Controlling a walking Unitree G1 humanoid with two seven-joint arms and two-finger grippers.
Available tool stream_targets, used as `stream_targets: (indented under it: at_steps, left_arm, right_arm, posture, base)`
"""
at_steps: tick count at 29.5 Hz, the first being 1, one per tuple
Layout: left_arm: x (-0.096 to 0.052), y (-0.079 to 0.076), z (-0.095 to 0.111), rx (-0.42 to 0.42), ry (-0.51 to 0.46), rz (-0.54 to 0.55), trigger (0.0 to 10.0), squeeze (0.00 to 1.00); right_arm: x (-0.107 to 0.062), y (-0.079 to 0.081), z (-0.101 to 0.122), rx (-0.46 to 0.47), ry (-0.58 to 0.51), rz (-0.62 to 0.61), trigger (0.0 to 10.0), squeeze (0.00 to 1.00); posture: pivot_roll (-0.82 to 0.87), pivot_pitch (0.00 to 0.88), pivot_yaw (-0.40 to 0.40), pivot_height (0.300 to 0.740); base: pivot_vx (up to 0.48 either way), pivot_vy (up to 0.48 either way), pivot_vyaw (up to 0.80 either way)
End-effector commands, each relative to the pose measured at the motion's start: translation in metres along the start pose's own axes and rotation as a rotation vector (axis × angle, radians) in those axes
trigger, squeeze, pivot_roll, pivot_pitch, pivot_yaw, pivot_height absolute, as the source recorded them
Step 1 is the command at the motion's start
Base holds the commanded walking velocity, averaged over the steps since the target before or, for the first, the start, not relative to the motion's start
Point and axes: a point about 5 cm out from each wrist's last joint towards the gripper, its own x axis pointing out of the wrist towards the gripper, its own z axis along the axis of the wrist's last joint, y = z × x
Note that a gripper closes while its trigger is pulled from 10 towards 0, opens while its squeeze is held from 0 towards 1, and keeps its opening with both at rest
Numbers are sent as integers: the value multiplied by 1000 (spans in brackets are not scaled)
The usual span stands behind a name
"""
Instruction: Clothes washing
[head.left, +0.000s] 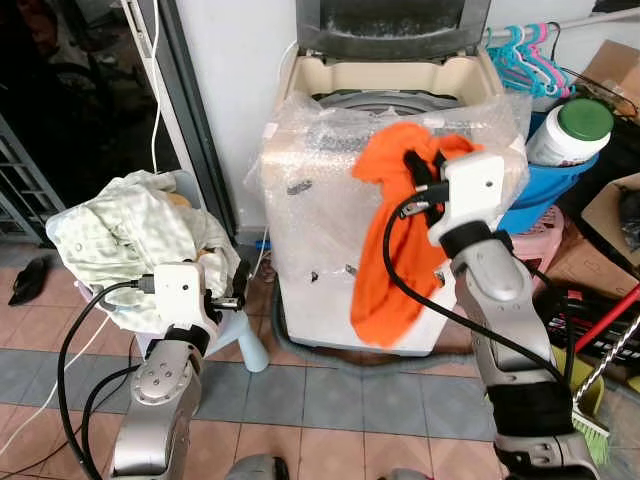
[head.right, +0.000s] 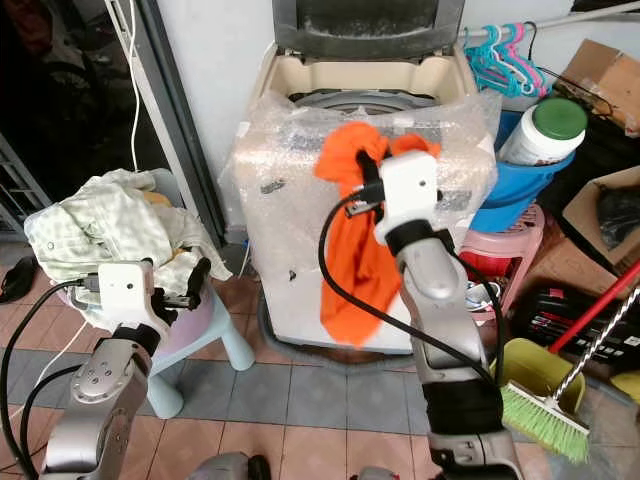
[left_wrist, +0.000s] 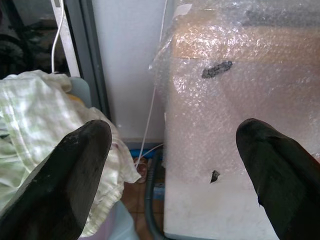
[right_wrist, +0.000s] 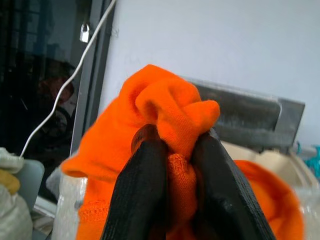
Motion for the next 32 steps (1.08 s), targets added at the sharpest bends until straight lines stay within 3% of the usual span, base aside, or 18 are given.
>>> stream_targets:
  at_steps: [1, 6, 9, 15, 19, 26, 28, 30, 32]
  left_arm:
    - [3, 2, 4, 0, -13, 8, 10000, 0]
    - [2, 4, 2, 3, -6, 19, 10000, 0]
    - [3, 3, 2, -1, -6, 16, 10000, 0]
    - [3, 2, 2, -4, -2, 10, 10000, 0]
    - [4, 2, 1, -8, 2, 5, 10000, 0]
    - [7, -1, 1, -10, 4, -3, 10000, 0]
    - [7, -1, 1, -8, 4, -6, 10000, 0]
    - [7, -2, 1, -8, 3, -7, 10000, 0]
    - [8, -3, 1, -8, 0, -9, 10000, 0]
  right_arm:
    - [6, 1, 6, -11, -36, 31, 10000, 0]
    - [13, 5, 12, 12, -65, 56, 10000, 0]
    - [17, 17, 17, 45, -84, 99, 10000, 0]
    - [21, 25, 22, 59, -109, 153, 10000, 0]
    - [31, 28, 30, 31, -143, 199, 10000, 0]
    - [65, 27, 56, -23, -234, 210, 10000, 0]
    - [84, 19, 79, -124, -315, 194, 10000, 0]
    - [95, 7, 97, -148, -364, 136, 10000, 0]
    - [105, -15, 124, -149, -445, 27, 10000, 0]
  posture:
    - [-49, 0, 41, 740]
    - [-47, 0, 40, 740]
    - [-44, 0, 37, 740]
    - [-45, 0, 39, 740]
    - [-47, 0, 40, 740]
    - [-54, 0, 40, 740]
    - [-50, 0, 40, 740]
    - [-48, 0, 38, 740]
    - [-47, 0, 34, 740]
  base:
    - [292, 0, 0]
    - [292, 0, 0]
    - [400, 0, 0]
    - [466, 0, 0]
    - [468, 0, 0]
    - [467, 0, 0]
    - [448, 0, 0]
    - [424, 0, 0]
    - [398, 0, 0]
